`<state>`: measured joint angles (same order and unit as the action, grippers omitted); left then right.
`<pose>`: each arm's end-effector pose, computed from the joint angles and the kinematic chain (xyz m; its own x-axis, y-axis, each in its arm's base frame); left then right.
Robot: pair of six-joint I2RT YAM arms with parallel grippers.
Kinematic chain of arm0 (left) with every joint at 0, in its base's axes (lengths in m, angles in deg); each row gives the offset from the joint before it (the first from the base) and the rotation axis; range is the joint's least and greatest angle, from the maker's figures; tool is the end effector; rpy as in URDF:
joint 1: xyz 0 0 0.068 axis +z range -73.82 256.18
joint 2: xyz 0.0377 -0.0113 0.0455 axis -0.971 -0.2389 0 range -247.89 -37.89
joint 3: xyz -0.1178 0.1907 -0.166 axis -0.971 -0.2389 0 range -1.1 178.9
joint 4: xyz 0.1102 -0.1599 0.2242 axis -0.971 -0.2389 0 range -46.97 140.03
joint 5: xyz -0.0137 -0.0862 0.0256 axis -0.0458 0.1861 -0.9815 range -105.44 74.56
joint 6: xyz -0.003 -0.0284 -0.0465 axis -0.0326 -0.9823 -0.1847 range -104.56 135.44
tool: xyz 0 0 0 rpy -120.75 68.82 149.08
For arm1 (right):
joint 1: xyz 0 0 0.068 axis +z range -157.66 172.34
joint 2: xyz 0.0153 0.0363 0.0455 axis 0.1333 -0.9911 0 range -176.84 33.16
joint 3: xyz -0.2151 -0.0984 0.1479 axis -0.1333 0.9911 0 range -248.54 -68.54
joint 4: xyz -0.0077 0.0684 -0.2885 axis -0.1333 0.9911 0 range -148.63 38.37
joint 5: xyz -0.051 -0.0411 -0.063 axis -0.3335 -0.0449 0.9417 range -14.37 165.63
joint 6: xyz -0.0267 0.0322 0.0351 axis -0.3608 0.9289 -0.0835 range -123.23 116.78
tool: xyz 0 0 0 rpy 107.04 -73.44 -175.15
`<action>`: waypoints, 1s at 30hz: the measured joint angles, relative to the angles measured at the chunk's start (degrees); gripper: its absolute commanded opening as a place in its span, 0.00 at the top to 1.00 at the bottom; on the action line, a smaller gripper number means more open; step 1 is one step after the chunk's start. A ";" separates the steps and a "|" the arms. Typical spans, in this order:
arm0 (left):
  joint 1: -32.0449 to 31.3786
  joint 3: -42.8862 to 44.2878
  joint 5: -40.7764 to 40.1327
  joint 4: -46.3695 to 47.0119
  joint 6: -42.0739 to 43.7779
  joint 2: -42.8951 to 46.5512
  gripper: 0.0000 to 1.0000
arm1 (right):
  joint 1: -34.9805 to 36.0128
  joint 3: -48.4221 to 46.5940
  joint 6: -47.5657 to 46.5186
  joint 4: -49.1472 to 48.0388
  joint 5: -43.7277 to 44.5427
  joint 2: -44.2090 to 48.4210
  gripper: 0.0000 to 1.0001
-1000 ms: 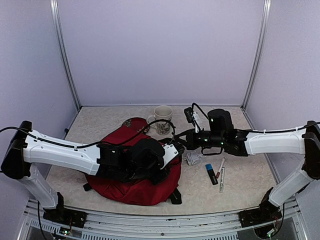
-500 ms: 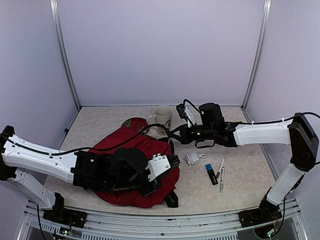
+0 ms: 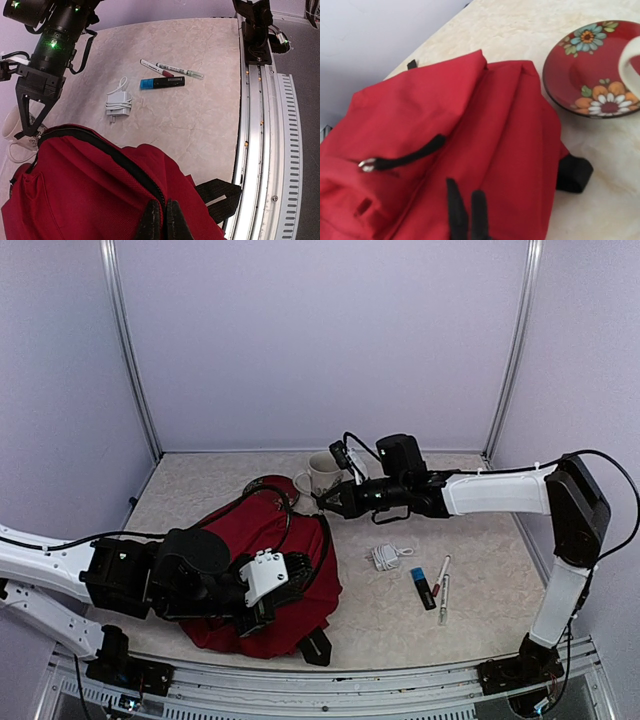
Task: Pack the student bag
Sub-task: Zip the student bag into the largest pocket of the bag.
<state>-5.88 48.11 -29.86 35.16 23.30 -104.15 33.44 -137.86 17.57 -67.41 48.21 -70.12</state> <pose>0.0493 -0.2874 0.2777 0.0548 0.5658 -0.8227 0.9313 0.2682 0.2465 0.3250 0.3059 0.2234 -0.6184 -0.1213 -0.7765 -0.7253 0.4685 0.5045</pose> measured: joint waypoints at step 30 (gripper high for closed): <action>-4.70 -3.93 -7.91 -3.67 -0.17 7.52 0.17 | 2.03 -13.88 2.67 1.79 0.28 -11.85 1.00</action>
<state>-10.58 44.18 -37.77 31.49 23.12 -96.63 35.47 -151.74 20.24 -65.62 48.49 -81.97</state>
